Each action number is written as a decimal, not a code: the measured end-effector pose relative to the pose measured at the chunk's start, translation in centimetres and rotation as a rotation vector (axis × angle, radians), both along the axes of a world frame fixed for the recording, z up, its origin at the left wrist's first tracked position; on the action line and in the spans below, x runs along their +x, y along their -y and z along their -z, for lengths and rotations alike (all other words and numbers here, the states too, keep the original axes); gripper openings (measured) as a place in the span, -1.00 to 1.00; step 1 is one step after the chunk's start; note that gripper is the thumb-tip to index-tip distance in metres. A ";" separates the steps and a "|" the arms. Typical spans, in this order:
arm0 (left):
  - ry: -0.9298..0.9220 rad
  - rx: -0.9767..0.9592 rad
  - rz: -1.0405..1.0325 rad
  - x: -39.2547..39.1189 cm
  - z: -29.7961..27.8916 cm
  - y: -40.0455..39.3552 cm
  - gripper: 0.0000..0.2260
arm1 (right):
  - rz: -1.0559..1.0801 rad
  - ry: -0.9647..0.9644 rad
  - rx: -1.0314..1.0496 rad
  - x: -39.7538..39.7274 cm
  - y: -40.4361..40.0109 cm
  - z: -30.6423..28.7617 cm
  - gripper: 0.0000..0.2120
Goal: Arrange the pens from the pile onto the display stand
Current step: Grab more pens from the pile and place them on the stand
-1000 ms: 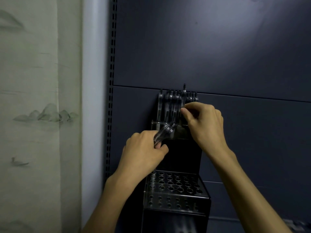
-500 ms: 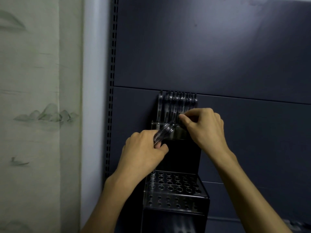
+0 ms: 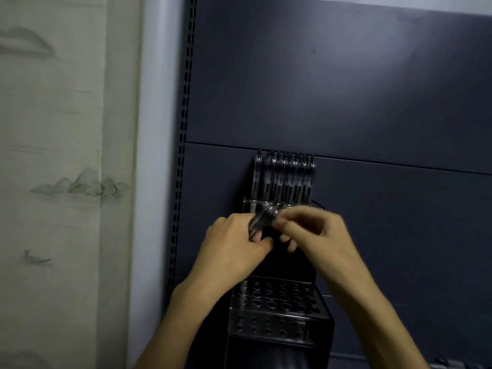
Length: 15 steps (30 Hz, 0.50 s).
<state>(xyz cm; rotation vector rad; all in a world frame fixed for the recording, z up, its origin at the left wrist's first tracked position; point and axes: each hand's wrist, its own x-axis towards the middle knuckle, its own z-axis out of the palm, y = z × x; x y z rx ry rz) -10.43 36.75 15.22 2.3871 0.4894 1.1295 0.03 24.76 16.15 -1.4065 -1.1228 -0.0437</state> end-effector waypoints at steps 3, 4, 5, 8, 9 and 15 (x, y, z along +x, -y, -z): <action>-0.026 -0.061 0.091 0.0 -0.1 0.2 -0.88 | -0.122 -0.037 -0.009 -0.2 -0.6 1.0 -0.93; -0.029 -0.069 0.099 0.0 -0.1 0.2 -0.91 | -0.133 -0.045 0.018 -0.1 -0.8 1.3 -0.92; -0.030 -0.077 0.107 0.0 -0.1 0.2 -0.91 | -0.146 -0.059 0.045 -0.1 -0.9 1.4 -0.93; -0.045 -0.116 0.137 -0.3 -0.3 0.3 -0.81 | -0.140 -0.076 0.085 -0.2 -1.3 1.8 -0.91; -0.058 -0.120 0.140 -0.5 -0.4 0.3 -0.79 | -0.130 -0.085 0.100 -0.2 -1.4 2.0 -0.90; -0.123 -0.129 0.086 -0.6 -0.3 0.1 -0.81 | -0.085 -0.198 0.220 -0.5 -1.9 2.5 -0.84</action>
